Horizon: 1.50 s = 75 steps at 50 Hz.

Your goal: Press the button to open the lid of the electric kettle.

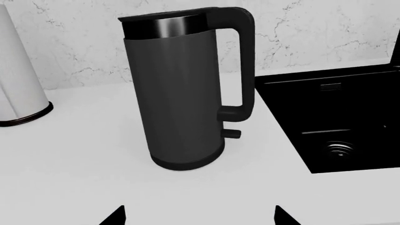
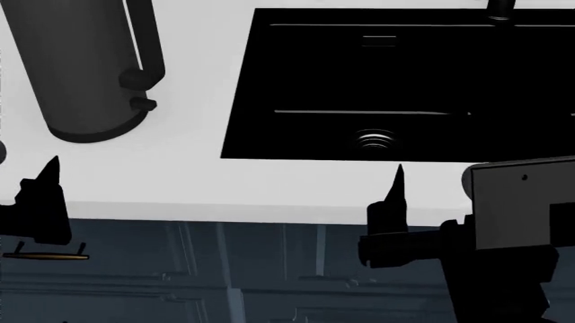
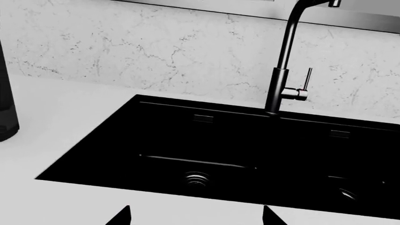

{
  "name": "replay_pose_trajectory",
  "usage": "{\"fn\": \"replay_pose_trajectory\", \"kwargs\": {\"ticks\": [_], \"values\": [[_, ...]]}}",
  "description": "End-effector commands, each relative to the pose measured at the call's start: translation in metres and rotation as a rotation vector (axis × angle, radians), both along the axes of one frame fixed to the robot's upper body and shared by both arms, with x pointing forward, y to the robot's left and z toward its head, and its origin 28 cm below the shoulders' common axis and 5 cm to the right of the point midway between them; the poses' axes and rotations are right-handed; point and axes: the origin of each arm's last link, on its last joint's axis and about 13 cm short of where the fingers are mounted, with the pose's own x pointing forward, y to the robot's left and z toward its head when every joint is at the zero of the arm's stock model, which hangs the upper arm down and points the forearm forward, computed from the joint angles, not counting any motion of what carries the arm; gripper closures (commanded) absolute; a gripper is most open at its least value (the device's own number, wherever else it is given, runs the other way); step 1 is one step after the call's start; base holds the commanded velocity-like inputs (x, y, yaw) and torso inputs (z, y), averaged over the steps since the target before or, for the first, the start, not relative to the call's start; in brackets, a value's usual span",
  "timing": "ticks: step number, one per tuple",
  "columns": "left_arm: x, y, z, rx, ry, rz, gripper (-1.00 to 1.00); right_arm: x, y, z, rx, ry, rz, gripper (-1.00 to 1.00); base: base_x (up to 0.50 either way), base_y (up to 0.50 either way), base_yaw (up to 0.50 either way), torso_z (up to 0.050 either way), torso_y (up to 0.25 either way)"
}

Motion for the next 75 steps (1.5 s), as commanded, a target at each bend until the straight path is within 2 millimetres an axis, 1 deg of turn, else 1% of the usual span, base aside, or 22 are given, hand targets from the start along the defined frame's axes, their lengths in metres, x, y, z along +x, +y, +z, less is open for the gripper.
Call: {"fn": "replay_pose_trajectory", "kwargs": {"ticks": [1,4,16,18,23,30,36,40,45,53,63,67,75], "values": [[-0.004,0.006,0.003,-0.070,-0.077,-0.038,-1.00,-0.009,-0.003,0.005,0.030,0.008,-0.007,-1.00,0.00,0.00,0.00,0.050,0.000],[-0.008,0.007,0.000,-0.075,-0.075,-0.043,-1.00,-0.011,-0.004,0.004,0.029,0.012,-0.012,-1.00,0.00,0.00,0.00,0.050,0.000],[-0.011,0.012,-0.015,-0.103,-0.044,-0.032,-1.00,-0.013,-0.002,0.005,0.031,0.023,-0.008,-1.00,0.00,0.00,0.00,0.050,0.000],[-0.012,0.011,-0.015,-0.131,-0.044,-0.039,-1.00,-0.013,-0.003,0.007,0.033,0.020,-0.011,-1.00,0.00,0.00,0.00,0.050,0.000],[-0.012,0.009,-0.015,-0.133,-0.042,-0.044,-1.00,-0.014,-0.002,0.010,0.031,0.020,-0.008,-1.00,0.00,0.00,0.00,0.050,0.000],[-0.011,0.007,-0.019,-0.143,-0.030,-0.050,-1.00,-0.016,0.000,0.005,0.036,0.023,-0.006,-1.00,0.00,0.00,0.00,0.050,0.000],[-0.009,0.009,-0.019,-0.142,-0.030,-0.053,-1.00,-0.017,0.000,0.006,0.038,0.022,-0.010,-1.00,0.00,0.00,0.00,0.050,0.000],[-0.008,0.009,-0.013,-0.138,-0.036,-0.059,-1.00,-0.018,0.003,0.004,0.036,0.028,0.003,-1.00,0.00,0.00,0.00,0.050,0.000],[-0.008,0.006,-0.012,-0.146,-0.033,-0.058,-1.00,-0.018,0.005,0.009,0.031,0.017,0.010,-1.00,0.00,0.00,0.00,0.050,0.000],[-0.006,0.004,-0.003,-0.153,-0.049,-0.061,-1.00,-0.019,0.006,0.015,0.019,0.001,0.012,-1.00,0.00,0.00,0.00,0.000,0.000],[-0.009,0.002,0.006,-0.140,-0.062,-0.060,-1.00,-0.013,0.010,0.013,-0.025,0.002,0.044,-1.00,0.00,0.00,0.00,0.000,0.000],[-0.010,0.001,0.009,-0.135,-0.059,-0.055,-1.00,-0.011,0.010,0.011,-0.031,0.003,0.035,-1.00,0.22,0.00,0.00,0.000,0.000],[-0.012,-0.002,0.012,-0.132,-0.053,-0.061,-1.00,-0.010,0.008,0.012,-0.028,-0.009,0.029,-1.00,0.34,0.04,0.00,0.000,0.000]]}}
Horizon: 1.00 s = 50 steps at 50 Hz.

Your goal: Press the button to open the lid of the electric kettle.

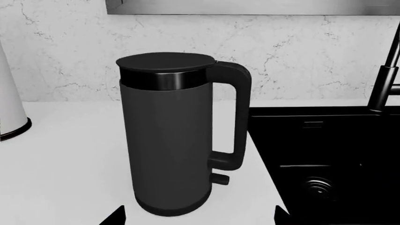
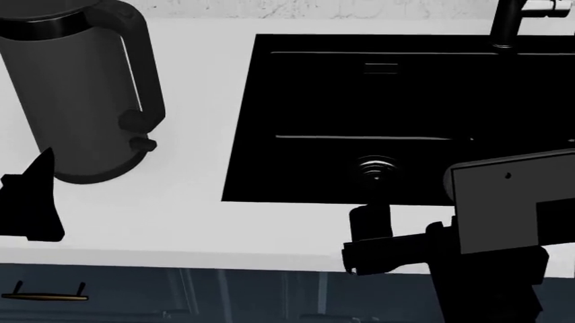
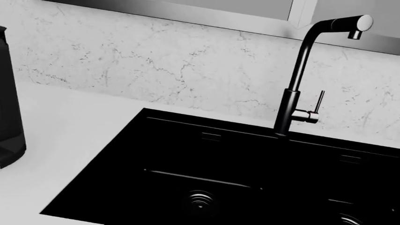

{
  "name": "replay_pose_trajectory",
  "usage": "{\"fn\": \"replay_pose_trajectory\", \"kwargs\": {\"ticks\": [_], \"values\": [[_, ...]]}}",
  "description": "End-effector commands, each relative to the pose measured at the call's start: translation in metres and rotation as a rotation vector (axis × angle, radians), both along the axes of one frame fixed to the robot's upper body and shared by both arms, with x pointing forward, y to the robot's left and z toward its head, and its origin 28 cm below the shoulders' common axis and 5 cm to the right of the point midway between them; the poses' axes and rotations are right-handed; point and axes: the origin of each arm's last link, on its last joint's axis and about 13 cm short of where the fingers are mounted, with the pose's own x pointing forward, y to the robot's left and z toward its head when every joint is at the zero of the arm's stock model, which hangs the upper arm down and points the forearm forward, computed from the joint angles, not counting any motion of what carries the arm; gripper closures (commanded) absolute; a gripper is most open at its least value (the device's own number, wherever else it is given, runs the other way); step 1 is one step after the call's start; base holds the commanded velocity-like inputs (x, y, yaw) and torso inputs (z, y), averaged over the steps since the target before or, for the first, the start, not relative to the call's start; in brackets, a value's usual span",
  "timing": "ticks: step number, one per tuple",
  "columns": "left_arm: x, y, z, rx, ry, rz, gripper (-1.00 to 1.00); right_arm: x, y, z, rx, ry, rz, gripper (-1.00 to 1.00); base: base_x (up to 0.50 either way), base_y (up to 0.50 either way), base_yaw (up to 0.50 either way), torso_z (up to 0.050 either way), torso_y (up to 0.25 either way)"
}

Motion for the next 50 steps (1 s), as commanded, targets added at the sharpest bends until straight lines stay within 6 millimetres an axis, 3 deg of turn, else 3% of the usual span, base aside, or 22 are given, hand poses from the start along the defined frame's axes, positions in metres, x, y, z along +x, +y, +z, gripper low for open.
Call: {"fn": "replay_pose_trajectory", "kwargs": {"ticks": [1,29,37,45,48,49,50], "values": [[-0.001,-0.003,0.005,-0.029,-0.003,-0.025,-1.00,0.002,-0.001,0.000,0.006,-0.011,-0.004,-1.00,0.35,0.04,0.00,0.000,0.000],[-0.047,-0.016,0.023,-0.007,-0.038,-0.066,-1.00,0.001,0.001,-0.004,0.032,-0.007,-0.002,-1.00,0.35,0.04,0.00,0.000,0.000],[-0.061,-0.021,0.027,0.002,-0.050,-0.084,-1.00,0.001,0.000,-0.009,0.049,-0.002,-0.005,-1.00,0.04,0.01,0.00,0.000,0.002],[-0.057,-0.031,0.052,0.054,-0.077,-0.133,-1.00,-0.003,0.002,-0.018,0.074,-0.003,-0.001,-1.00,0.00,0.00,0.00,0.000,0.000],[-0.054,-0.036,0.070,0.068,-0.102,-0.162,-1.00,-0.005,0.005,-0.026,0.094,0.003,-0.001,-1.00,0.00,0.00,0.00,0.000,0.000],[-0.053,-0.037,0.074,0.070,-0.103,-0.164,1.00,-0.005,0.007,-0.029,0.100,0.006,0.003,-1.00,0.00,0.00,0.00,0.000,0.000],[-0.052,-0.039,0.079,0.079,-0.109,-0.176,1.00,-0.005,0.007,-0.029,0.103,0.007,0.004,-1.00,0.00,0.00,0.00,0.000,0.000]]}}
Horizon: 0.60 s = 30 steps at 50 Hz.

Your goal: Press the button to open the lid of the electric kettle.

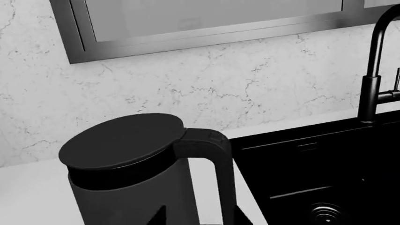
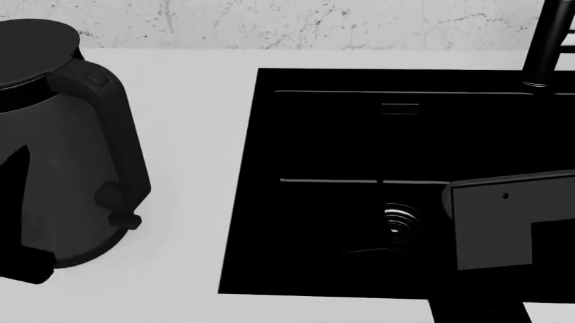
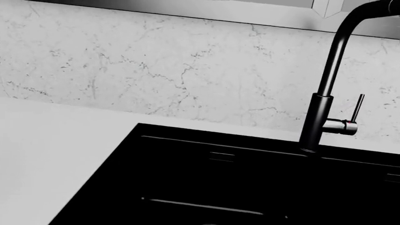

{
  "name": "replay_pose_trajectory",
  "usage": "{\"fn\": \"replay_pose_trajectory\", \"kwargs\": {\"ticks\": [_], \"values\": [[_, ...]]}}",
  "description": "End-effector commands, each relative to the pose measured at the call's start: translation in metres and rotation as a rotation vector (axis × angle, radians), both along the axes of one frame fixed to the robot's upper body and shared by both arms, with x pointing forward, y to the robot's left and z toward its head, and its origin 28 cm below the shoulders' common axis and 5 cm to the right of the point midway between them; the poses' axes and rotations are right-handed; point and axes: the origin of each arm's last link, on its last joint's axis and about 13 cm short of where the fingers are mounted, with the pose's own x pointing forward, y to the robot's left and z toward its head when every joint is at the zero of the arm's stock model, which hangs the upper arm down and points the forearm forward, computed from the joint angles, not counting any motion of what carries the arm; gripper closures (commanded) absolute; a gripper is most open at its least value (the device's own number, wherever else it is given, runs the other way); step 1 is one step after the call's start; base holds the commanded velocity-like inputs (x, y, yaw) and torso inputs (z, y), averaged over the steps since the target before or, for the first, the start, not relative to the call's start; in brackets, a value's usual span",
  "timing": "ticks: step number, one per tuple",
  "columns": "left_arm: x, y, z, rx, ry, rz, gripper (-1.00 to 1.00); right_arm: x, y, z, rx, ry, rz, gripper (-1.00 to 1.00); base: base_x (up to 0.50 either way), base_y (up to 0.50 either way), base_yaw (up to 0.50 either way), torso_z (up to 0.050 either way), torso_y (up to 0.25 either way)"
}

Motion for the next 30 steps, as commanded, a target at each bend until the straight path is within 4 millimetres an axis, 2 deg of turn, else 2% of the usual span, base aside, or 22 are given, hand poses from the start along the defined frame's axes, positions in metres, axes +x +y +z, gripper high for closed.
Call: {"fn": "replay_pose_trajectory", "kwargs": {"ticks": [1,9,17,21,30], "values": [[0.004,-0.014,0.041,-0.034,-0.027,-0.083,1.00,-0.005,0.005,-0.015,0.060,0.009,0.003,-1.00,0.00,0.00,0.00,0.000,0.000],[0.031,-0.023,0.053,0.016,0.014,-0.105,1.00,-0.003,0.013,-0.008,0.055,-0.003,0.023,-1.00,0.00,0.00,0.00,0.000,0.000],[0.045,-0.037,0.065,0.006,0.009,-0.166,1.00,-0.002,0.016,-0.005,0.057,-0.012,0.031,-1.00,0.00,0.00,0.00,0.000,0.000],[0.056,-0.039,0.066,0.091,0.016,-0.107,1.00,-0.003,0.016,-0.003,0.057,-0.015,0.031,-1.00,0.00,0.00,0.00,0.000,0.000],[0.075,-0.039,0.084,0.042,0.080,-0.041,1.00,-0.004,0.015,-0.008,0.068,-0.010,0.027,-1.00,0.00,0.00,0.00,0.000,0.000]]}}
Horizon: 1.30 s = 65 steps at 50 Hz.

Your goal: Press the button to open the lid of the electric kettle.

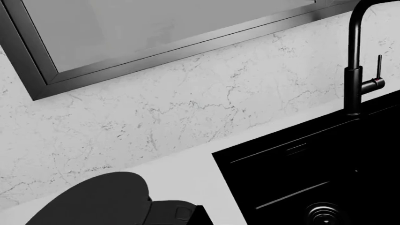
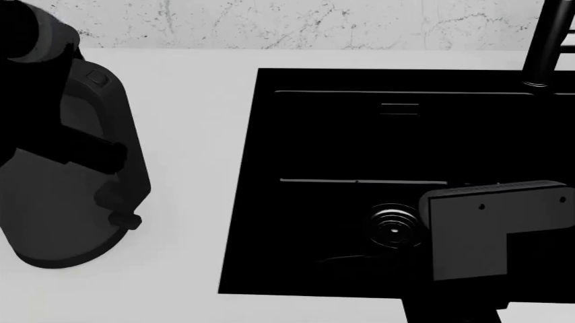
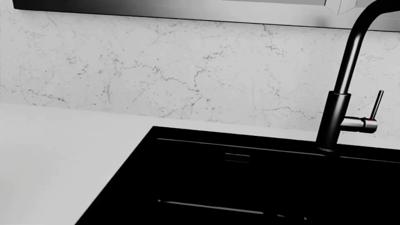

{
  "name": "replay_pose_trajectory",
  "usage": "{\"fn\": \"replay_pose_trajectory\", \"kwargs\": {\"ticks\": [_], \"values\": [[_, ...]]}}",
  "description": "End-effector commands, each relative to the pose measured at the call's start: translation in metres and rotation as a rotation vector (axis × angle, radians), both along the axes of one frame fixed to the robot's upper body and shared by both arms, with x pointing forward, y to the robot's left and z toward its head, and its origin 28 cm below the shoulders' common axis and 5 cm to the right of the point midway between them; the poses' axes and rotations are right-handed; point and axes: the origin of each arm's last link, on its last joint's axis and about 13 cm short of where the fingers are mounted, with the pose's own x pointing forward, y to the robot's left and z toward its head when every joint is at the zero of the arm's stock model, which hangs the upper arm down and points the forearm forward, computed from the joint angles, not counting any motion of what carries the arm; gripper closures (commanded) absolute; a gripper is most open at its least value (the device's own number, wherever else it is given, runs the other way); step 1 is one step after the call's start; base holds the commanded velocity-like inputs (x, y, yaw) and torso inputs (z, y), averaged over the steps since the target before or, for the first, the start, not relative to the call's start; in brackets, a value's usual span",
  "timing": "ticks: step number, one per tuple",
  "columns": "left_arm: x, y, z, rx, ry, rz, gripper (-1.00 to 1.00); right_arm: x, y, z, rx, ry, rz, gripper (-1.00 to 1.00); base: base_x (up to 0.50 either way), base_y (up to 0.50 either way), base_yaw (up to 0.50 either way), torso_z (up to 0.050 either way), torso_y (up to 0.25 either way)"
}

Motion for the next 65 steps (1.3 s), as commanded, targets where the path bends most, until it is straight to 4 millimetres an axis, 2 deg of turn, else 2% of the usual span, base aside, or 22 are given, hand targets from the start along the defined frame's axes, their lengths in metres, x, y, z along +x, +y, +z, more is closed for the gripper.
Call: {"fn": "replay_pose_trajectory", "kwargs": {"ticks": [1,15,37,54,65], "values": [[0.025,-0.008,0.024,-0.085,0.065,0.032,1.00,-0.002,0.000,-0.004,0.032,0.001,-0.004,-1.00,0.00,0.00,0.00,0.000,0.000],[0.038,-0.006,0.011,-0.079,0.156,0.065,1.00,-0.002,-0.002,-0.010,0.042,0.006,-0.007,-1.00,0.00,0.00,0.00,0.000,0.000],[0.061,-0.001,-0.002,-0.123,0.276,0.042,1.00,-0.001,-0.002,-0.008,0.036,0.019,-0.006,-1.00,0.00,0.00,0.00,0.000,0.000],[0.084,0.002,0.008,-0.095,0.305,0.046,1.00,0.002,-0.002,-0.014,0.042,0.039,0.005,-1.00,0.01,0.00,0.00,0.000,0.000],[0.085,-0.001,-0.002,-0.078,0.344,0.033,1.00,0.001,-0.005,-0.017,0.052,0.046,0.002,-1.00,0.02,-0.01,-0.02,0.000,0.000]]}}
